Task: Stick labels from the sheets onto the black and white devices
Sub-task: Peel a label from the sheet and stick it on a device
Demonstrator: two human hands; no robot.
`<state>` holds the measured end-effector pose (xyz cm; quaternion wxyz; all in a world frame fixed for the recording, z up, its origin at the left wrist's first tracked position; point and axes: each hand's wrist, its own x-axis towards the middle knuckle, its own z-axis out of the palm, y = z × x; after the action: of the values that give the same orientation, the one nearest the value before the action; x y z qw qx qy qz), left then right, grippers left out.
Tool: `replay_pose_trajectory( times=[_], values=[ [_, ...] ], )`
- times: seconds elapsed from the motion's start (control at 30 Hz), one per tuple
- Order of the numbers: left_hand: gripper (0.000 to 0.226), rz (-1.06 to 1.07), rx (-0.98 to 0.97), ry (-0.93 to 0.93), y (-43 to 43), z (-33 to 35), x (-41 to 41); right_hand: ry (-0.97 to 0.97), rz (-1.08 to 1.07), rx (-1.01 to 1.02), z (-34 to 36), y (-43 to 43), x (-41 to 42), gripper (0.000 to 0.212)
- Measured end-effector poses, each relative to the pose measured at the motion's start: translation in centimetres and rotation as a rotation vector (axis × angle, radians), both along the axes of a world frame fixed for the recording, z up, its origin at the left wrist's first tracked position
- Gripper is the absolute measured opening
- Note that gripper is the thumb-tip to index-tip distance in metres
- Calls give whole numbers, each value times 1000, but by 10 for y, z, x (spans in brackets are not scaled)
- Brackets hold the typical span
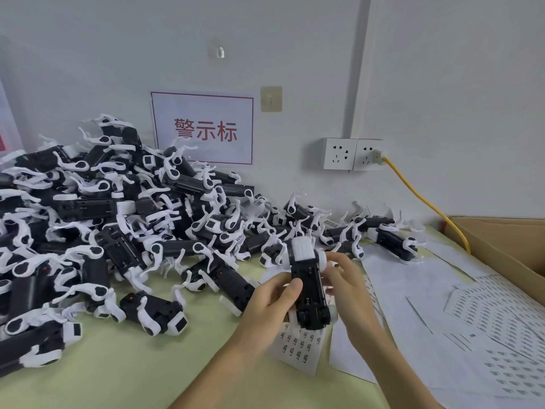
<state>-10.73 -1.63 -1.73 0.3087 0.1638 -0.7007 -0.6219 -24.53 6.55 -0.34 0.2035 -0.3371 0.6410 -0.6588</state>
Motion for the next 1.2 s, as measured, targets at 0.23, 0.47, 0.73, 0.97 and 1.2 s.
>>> replay_pose_trajectory(
  times=[0.23, 0.47, 0.73, 0.97, 1.2],
  values=[
    [56, -19, 384, 161, -13, 0, -1, 202, 253, -54, 1, 1, 12, 31],
    [48, -56, 301, 104, -19, 0, 3, 307, 236, -45, -4, 0, 16, 45],
    [44, 41, 117, 18, -8, 1, 0, 223, 107, -120, -8, -5, 22, 27],
    [33, -21, -142, -6, -1, 3, 1, -6, 129, -137, -3, -3, 13, 54],
    [30, -60, 107, 21, -1, 14, 7, -231, 381, -138, 1, 4, 4, 60]
  ],
)
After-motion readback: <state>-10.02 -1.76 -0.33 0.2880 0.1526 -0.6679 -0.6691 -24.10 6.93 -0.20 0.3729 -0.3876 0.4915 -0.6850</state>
